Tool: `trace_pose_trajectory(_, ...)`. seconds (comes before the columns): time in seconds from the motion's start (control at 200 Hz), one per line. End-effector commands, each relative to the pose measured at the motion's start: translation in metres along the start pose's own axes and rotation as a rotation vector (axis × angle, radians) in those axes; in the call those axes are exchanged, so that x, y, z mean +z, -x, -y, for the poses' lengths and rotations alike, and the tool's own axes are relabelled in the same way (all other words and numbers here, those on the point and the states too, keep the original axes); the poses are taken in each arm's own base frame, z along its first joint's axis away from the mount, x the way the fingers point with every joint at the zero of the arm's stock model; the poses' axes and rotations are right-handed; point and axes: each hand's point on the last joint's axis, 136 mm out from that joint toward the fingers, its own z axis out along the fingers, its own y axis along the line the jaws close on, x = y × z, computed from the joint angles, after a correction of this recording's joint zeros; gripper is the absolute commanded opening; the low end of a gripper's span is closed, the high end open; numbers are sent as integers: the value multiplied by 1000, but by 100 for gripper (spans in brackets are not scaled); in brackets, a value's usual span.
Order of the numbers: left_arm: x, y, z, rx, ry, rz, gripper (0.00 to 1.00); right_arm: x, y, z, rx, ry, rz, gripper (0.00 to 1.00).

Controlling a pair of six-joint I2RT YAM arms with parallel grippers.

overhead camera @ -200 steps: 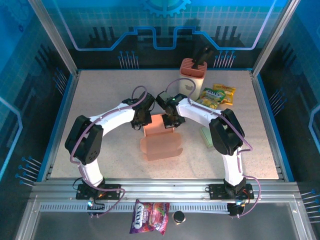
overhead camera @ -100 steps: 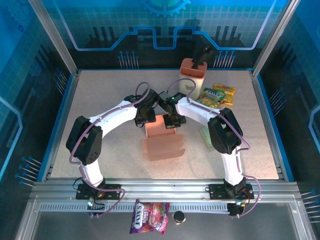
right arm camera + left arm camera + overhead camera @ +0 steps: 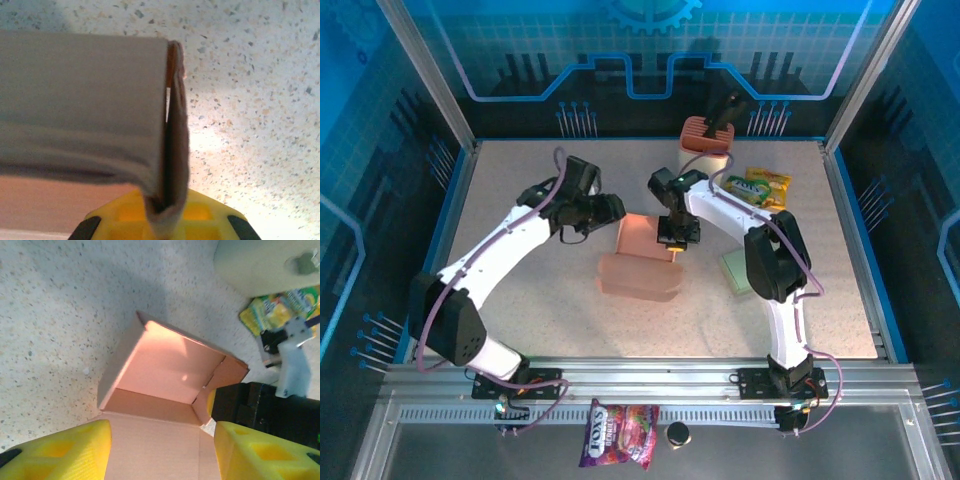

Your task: Fold the paper box

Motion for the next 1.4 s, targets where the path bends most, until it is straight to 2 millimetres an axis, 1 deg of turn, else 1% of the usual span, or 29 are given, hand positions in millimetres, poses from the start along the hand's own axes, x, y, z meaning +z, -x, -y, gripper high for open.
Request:
trace_pose_trajectory(0.0,-24,13,11,-23,-72,14,56,-20,-9,5,186,61,-59,0)
trace_pose_trajectory(0.115,-34,21,-2,-40,-70,27,55,-24,-13,13,348,87,-114,0)
trace_pose_trajectory(0.235,-37,19,-21,-65,-52,23,53,-24,-16,14,479,153,-158,0)
trace_pose_trajectory(0.33,-34,9,-39,-96,-32,-5,52,-22,-22,16,581,182,-191,0)
trace_pose_trajectory(0.475,-29,-8,-60,-126,0,-40,49,-16,-37,12,709,195,-291,0)
trace_pose_trajectory(0.545,-25,-17,-68,-134,9,-64,48,-16,-45,11,762,182,-332,0)
trace_pose_trajectory(0.695,-12,-34,-81,-156,27,-108,45,-17,-51,5,847,203,-354,0)
trace_pose_trajectory(0.785,-4,-42,-81,-176,-2,-134,43,-13,-53,3,880,212,-369,0)
trace_pose_trajectory(0.895,10,-53,-76,-207,-50,-181,40,-1,-58,-4,914,229,-411,0)
trace_pose_trajectory(1.005,24,-64,-70,-219,-82,-228,40,6,-63,-10,930,238,-425,0)
trace_pose_trajectory(1.166,45,-79,-63,-248,-108,-278,39,16,-71,-13,938,225,-430,0)
trace_pose_trajectory(1.271,56,-84,-62,-266,-115,-294,38,22,-74,-15,937,223,-432,9)
trace_pose_trajectory(1.396,62,-82,-58,-280,-134,-299,38,26,-77,-17,927,234,-431,20)
